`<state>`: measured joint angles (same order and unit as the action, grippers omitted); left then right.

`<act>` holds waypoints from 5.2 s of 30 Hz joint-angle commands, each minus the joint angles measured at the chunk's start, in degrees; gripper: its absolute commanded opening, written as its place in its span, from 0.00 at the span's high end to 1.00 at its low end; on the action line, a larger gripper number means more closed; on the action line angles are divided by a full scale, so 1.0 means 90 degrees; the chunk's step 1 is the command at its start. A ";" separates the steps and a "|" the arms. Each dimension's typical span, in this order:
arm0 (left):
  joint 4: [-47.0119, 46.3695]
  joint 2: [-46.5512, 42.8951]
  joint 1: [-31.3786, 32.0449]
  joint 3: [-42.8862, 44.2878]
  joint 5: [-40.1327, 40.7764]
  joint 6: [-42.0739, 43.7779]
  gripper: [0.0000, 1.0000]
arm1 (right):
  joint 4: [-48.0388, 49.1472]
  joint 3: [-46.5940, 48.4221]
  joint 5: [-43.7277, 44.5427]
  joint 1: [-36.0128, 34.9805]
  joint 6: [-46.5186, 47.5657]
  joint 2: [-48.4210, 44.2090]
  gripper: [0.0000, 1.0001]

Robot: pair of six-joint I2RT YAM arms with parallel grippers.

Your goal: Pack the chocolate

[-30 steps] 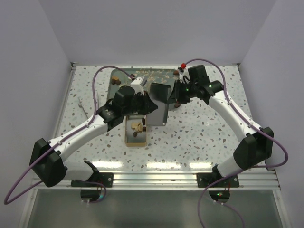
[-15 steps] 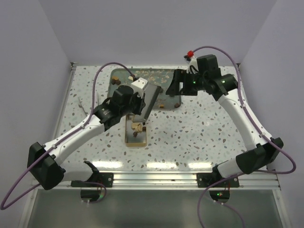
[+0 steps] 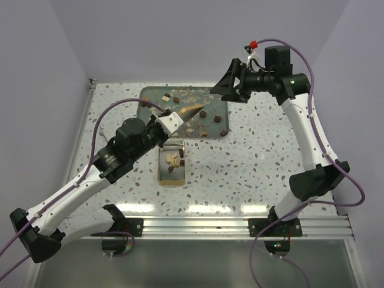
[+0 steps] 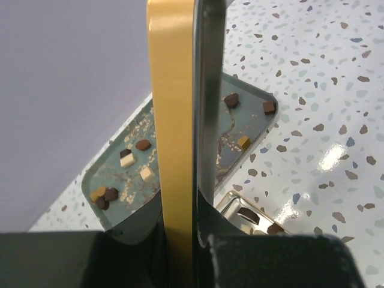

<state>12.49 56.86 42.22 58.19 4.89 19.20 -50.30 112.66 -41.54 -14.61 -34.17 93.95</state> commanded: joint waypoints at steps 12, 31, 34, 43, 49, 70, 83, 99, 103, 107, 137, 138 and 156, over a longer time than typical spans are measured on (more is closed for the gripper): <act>-0.1542 -0.0155 0.2164 -0.0430 0.1751 0.3168 0.96 | -0.0589 -0.0712 -0.1635 0.0080 -0.0737 -0.0400 0.22; -0.3994 -0.0146 0.2516 -0.1455 0.1762 0.4887 0.98 | -0.0739 -0.1775 -0.2328 -0.0075 -0.0607 -0.0869 0.21; -0.4181 -0.0020 0.2507 -0.1466 0.1694 0.5005 0.97 | -0.0612 -0.1951 -0.2425 -0.0173 -0.0762 -0.0888 0.21; -0.4600 0.0176 0.2516 -0.1846 0.1703 0.5405 0.95 | 0.0685 -0.2459 -0.2748 -0.0456 -0.1798 -0.1103 0.38; -0.5001 0.0186 0.2507 -0.2198 0.1752 0.5669 0.92 | 0.1038 -0.2908 -0.2826 -0.0544 -0.2130 -0.1308 0.54; -0.5451 0.0489 0.2507 -0.2501 0.2699 0.5191 0.29 | 0.3723 -0.4256 -0.2661 -0.0623 -0.3937 -0.1913 0.99; -0.3567 -0.0858 0.2507 -0.2618 0.3197 0.2996 0.00 | 0.5101 -0.4305 -0.1733 -0.0623 -0.4143 -0.1680 0.99; -0.0763 -0.1465 0.1349 -0.1925 0.1921 -0.3281 0.00 | 0.5491 -0.5359 -0.0844 -0.0535 -0.3469 -0.2049 0.99; -0.1600 -0.1552 0.0535 -0.2178 0.0934 -0.5781 0.00 | 0.5541 -0.5594 -0.0639 -0.0535 -0.3332 -0.2314 0.99; -0.2060 -0.1650 0.0085 -0.2705 0.0524 -0.8639 0.00 | 0.5569 -0.5867 -0.0405 -0.0554 -0.3147 -0.2597 0.99; -0.2530 -0.0870 0.0016 -0.2804 0.0404 -1.0376 0.00 | 0.6264 -0.6922 0.0582 -0.1842 -0.2718 -0.2412 0.97; -0.2540 -0.0840 0.0016 -0.2794 0.0424 -1.0337 0.00 | 0.6205 -0.6942 0.0592 -0.1882 -0.2668 -0.2392 0.97; -0.2403 -0.0508 0.0007 -0.2989 0.0395 -0.9527 0.00 | 0.6477 -0.7899 0.0563 -0.2146 -0.2287 -0.1240 0.89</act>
<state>0.91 51.99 42.74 30.09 9.13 -69.58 10.39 44.05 -36.56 -32.67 -58.22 80.07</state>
